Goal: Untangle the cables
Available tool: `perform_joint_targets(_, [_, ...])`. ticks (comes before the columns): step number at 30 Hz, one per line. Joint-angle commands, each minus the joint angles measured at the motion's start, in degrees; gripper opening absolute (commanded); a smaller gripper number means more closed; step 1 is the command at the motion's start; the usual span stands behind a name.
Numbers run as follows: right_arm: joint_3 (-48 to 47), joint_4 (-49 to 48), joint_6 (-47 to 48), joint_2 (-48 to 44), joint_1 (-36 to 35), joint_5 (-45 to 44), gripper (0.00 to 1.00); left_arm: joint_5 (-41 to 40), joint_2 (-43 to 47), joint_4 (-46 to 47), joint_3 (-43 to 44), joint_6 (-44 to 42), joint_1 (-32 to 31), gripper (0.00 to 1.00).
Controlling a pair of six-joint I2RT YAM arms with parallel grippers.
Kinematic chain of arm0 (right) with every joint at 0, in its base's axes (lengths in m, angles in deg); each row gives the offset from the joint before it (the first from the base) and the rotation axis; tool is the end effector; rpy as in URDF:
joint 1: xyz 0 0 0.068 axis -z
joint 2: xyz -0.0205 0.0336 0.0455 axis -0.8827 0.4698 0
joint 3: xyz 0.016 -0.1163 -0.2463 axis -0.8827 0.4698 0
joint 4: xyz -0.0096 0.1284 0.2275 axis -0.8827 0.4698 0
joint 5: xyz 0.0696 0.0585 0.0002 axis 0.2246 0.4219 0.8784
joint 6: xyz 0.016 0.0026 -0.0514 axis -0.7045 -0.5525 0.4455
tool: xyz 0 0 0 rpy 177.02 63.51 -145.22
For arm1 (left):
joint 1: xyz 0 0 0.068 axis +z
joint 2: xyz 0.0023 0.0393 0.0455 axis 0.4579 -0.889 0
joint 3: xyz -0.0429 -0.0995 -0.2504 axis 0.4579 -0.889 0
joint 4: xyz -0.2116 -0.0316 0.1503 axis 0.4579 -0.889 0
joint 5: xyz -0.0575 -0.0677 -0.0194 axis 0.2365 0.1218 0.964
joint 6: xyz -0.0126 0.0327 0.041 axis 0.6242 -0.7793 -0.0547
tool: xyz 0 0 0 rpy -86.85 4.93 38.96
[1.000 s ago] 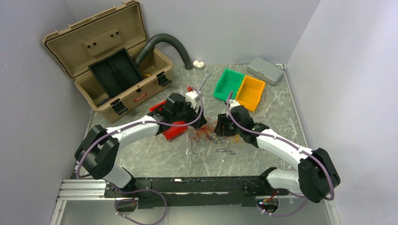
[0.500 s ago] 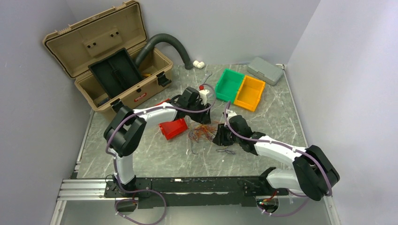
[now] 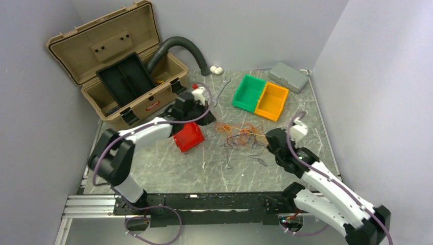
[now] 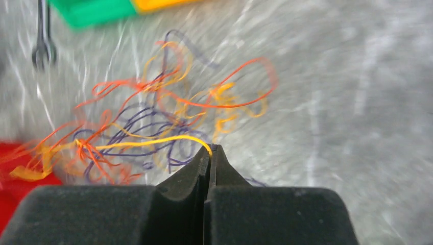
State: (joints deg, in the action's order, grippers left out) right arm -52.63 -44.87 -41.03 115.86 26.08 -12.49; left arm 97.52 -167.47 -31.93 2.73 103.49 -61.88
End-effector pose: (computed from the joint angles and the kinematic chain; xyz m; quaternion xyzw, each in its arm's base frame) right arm 0.1435 0.0794 0.2362 0.2427 0.8630 0.0560 0.4396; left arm 0.3007 -0.2220 0.2273 0.1635 0.8508 -0.3610 0.3450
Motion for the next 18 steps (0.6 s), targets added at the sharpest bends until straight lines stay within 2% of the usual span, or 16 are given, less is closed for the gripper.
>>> perform_joint_targets(1, [-6.4,30.2,-25.7,-8.1,0.3,-22.7,0.0,-4.3,8.7,17.0,-9.5,8.0,2.7,0.0])
perform_joint_targets(3, [-7.9,33.3,-28.4,-11.4,0.4,-25.9,0.0,-6.1,9.3,16.7,-10.6,8.3,2.6,0.0])
perform_joint_targets(5, [-8.4,33.1,-26.8,-14.2,0.3,-27.3,0.0,-6.5,8.7,15.4,-10.7,8.7,2.8,0.0])
perform_joint_targets(10, [-7.6,24.9,-13.9,-16.6,0.4,-24.2,0.0,-2.3,9.5,17.2,-12.1,8.4,2.8,0.0])
perform_joint_targets(13, [-4.5,12.1,3.0,-17.2,0.4,-14.2,0.02,0.4,11.8,16.6,-13.2,5.9,1.5,0.01])
perform_joint_targets(16, [-0.2,-0.9,15.3,-17.1,0.4,1.2,0.29,0.1,13.9,12.3,-12.9,0.4,-1.2,0.06])
perform_joint_targets(18, [1.9,-8.2,18.4,-16.2,0.4,8.7,0.41,-0.6,15.5,11.5,-14.1,-1.0,-2.4,0.07])
